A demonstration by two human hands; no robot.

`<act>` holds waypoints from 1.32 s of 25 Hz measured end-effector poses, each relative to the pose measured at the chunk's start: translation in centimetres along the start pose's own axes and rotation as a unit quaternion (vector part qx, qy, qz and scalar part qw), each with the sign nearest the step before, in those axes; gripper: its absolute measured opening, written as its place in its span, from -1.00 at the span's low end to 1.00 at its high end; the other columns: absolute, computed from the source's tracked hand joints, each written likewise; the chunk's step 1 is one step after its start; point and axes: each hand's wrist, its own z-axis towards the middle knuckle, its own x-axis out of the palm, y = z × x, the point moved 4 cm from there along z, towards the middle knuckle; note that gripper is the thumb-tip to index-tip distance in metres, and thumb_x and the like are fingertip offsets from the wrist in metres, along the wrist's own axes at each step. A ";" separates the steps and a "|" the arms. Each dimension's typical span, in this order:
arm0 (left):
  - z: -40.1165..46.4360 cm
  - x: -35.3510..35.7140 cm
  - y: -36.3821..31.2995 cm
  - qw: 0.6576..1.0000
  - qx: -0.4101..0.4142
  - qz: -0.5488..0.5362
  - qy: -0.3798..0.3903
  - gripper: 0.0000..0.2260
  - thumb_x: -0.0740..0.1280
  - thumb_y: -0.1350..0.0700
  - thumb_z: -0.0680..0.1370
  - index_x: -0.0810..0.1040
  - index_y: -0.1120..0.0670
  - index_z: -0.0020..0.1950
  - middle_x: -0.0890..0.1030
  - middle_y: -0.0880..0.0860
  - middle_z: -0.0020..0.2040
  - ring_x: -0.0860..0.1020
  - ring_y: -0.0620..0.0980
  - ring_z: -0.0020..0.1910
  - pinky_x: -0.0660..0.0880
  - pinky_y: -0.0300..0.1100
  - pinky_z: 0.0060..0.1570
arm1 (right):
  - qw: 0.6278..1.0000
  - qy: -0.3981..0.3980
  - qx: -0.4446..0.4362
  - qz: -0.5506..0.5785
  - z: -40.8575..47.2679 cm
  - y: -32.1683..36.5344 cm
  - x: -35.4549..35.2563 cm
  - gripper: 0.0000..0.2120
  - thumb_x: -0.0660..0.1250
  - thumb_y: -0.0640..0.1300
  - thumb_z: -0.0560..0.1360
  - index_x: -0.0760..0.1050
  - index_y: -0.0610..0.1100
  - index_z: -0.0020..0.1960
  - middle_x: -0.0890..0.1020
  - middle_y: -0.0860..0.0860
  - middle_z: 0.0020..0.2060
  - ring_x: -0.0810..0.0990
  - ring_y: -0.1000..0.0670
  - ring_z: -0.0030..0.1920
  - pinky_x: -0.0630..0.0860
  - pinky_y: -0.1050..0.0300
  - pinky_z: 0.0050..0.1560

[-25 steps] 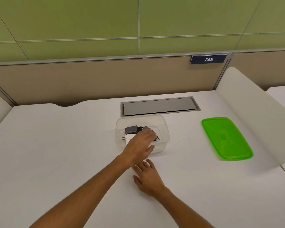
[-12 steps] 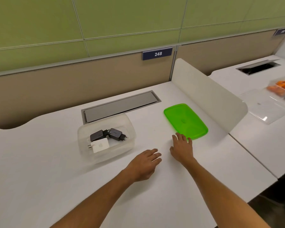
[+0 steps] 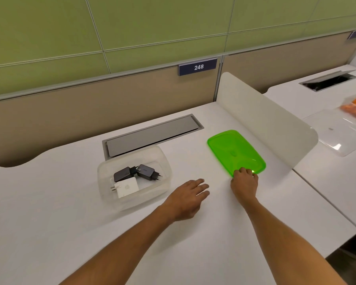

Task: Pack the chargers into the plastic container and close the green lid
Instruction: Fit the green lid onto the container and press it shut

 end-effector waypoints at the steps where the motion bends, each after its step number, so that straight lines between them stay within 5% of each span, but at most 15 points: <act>1: 0.0 -0.3 0.5 1.000 -0.007 0.000 -0.008 -0.69 0.41 0.20 0.38 0.59 0.15 0.12 0.62 0.11 0.18 0.54 0.13 0.24 0.54 -0.07 0.13 | 1.000 -0.013 -0.004 0.008 0.2 0.1 -0.2 -0.82 0.28 -0.24 0.43 0.57 -0.22 0.00 0.60 -0.15 -0.01 0.50 -0.19 0.12 0.36 -0.06 0.14; 5: -0.2 -1.4 2.5 0.998 -0.061 -0.016 -0.013 -0.62 0.34 0.14 0.47 0.49 0.19 0.28 0.52 0.16 0.32 0.44 0.16 0.35 0.44 0.01 0.27 | 0.992 -0.096 -0.009 0.084 1.2 1.3 -2.6 -0.91 0.26 -0.36 0.40 0.52 -0.32 -0.13 0.62 -0.26 -0.18 0.56 -0.26 -0.06 0.43 -0.09 -0.04; 9: -1.1 -2.3 4.6 0.983 -0.168 -0.074 0.008 -0.38 0.12 -0.16 0.56 0.08 0.11 0.53 0.12 0.07 0.56 0.04 0.03 0.55 0.03 0.03 0.50 | 0.958 -0.163 0.002 0.238 3.2 3.2 -7.1 -0.93 0.25 -0.27 0.52 0.47 -0.28 -0.05 0.62 -0.26 -0.22 0.57 -0.29 -0.17 0.43 -0.07 -0.22; 17: -4.9 -6.2 10.2 0.919 -0.355 -0.157 -0.071 -0.09 0.07 -0.45 0.40 -0.25 0.00 0.53 -0.24 0.01 0.57 -0.27 -0.07 0.53 -0.24 -0.02 0.48 | 0.892 -0.272 -0.039 0.359 3.9 8.0 -17.5 -0.84 0.17 -0.12 0.60 0.49 -0.15 0.04 0.64 -0.20 -0.25 0.57 -0.29 -0.22 0.27 0.04 -0.26; 24: -8.1 -7.7 14.5 0.763 -0.530 -0.319 -0.189 -0.21 0.20 -0.25 0.52 -0.15 0.04 0.54 -0.08 0.01 0.58 -0.07 -0.09 0.54 -0.10 -0.19 0.45 | 0.793 -0.309 -0.114 0.512 1.8 12.3 -25.0 -0.77 0.19 -0.04 0.57 0.56 -0.14 0.02 0.67 -0.13 -0.25 0.58 -0.20 -0.23 0.38 0.08 -0.21; 28: -9.6 -8.4 15.8 0.699 -0.546 -0.385 -0.254 -0.34 0.21 -0.14 0.56 -0.01 0.05 0.54 0.11 0.02 0.56 0.11 -0.05 0.52 0.09 -0.15 0.46 | 0.714 -0.139 -0.108 0.678 2.6 14.8 -25.0 -0.84 0.28 -0.06 0.56 0.60 -0.11 -0.04 0.68 -0.20 -0.20 0.65 -0.27 -0.19 0.59 -0.26 -0.11; 31: -11.5 -9.4 16.2 0.655 -0.528 -0.428 -0.331 -0.54 0.25 -0.07 0.56 0.25 -0.07 0.43 0.50 -0.02 0.28 0.47 0.03 0.27 0.40 -0.12 0.20 | 0.666 -0.027 -0.066 0.743 2.9 16.8 -23.2 -0.83 0.31 -0.10 0.55 0.60 -0.18 -0.03 0.67 -0.28 -0.13 0.61 -0.23 -0.19 0.58 -0.24 -0.08; 33: -12.8 -9.7 16.2 0.613 -0.513 -0.473 -0.369 -0.61 0.24 0.04 0.57 0.29 -0.06 0.40 0.54 0.01 0.22 0.53 0.03 0.18 0.49 -0.08 0.14 | 0.646 -0.001 -0.033 0.762 2.8 17.8 -22.0 -0.87 0.34 -0.13 0.54 0.58 -0.20 -0.06 0.64 -0.27 -0.15 0.57 -0.18 -0.19 0.59 -0.18 -0.12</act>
